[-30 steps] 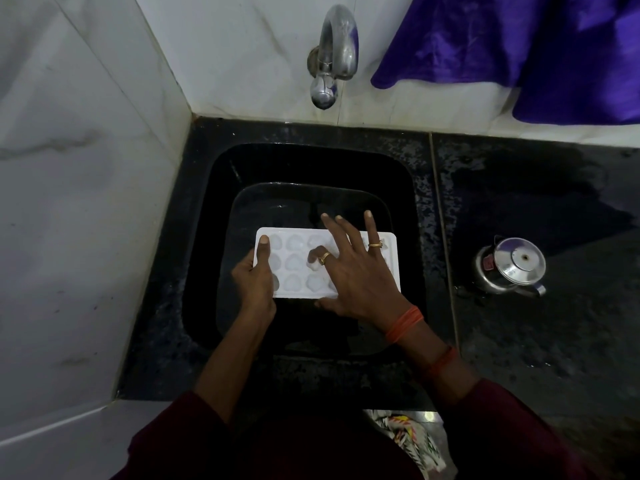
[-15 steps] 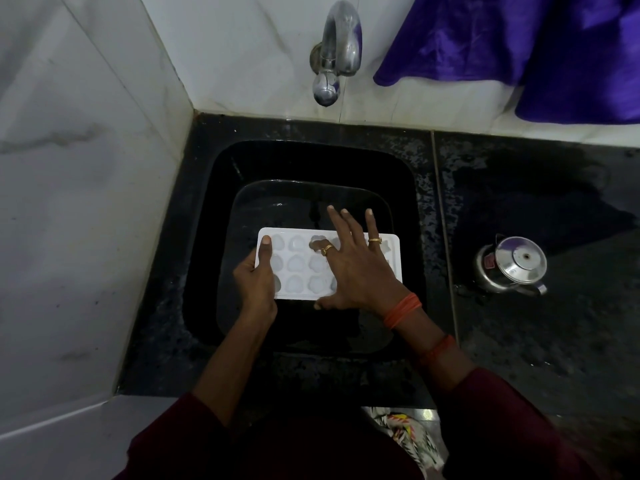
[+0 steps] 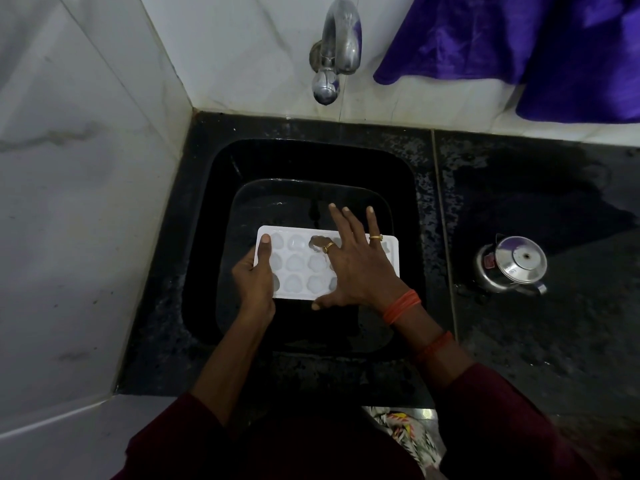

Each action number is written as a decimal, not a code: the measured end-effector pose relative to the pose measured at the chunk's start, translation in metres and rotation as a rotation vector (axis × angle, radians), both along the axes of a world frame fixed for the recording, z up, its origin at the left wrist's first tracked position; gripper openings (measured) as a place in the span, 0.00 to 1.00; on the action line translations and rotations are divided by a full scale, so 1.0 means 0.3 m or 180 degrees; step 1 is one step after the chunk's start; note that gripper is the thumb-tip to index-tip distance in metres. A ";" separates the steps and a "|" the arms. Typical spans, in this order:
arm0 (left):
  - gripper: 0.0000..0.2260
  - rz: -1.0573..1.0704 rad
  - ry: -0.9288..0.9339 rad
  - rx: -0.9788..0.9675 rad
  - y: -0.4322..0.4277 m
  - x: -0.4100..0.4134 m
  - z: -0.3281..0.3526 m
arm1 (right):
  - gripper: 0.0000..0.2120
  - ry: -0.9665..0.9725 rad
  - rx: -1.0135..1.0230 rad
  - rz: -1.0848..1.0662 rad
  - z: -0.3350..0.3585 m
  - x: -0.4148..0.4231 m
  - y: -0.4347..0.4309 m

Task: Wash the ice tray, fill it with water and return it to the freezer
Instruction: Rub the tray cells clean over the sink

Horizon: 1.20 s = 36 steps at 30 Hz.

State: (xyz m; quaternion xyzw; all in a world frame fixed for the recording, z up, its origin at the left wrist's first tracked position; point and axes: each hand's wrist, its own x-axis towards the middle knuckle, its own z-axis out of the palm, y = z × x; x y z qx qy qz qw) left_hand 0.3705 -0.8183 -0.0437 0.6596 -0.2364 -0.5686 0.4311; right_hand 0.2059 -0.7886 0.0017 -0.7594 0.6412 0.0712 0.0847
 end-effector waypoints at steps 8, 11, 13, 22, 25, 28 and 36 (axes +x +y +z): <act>0.11 0.0038 -0.0026 0.0030 -0.002 -0.008 -0.006 | 0.56 0.0174 -0.0131 -0.0035 0.006 -0.003 -0.001; 0.10 0.0020 0.0000 0.0031 -0.005 -0.009 -0.003 | 0.56 0.0243 -0.0173 -0.0036 0.010 -0.003 0.000; 0.10 0.0012 0.0002 0.0026 -0.003 -0.009 -0.003 | 0.56 0.0270 -0.0165 -0.0015 0.009 -0.003 0.000; 0.11 0.0014 0.0024 0.0069 0.003 0.000 -0.009 | 0.54 0.0250 -0.0169 0.0017 0.033 0.005 0.003; 0.11 0.0023 0.0035 0.0060 0.006 0.001 -0.005 | 0.54 0.0262 -0.0180 0.0012 0.038 0.012 0.013; 0.10 0.0034 0.0050 0.0044 0.008 0.000 -0.001 | 0.54 0.0248 -0.0215 0.0015 0.042 0.018 0.020; 0.10 0.0027 0.0086 0.0036 0.002 0.011 0.006 | 0.50 0.0069 -0.0431 0.0056 0.042 0.026 0.032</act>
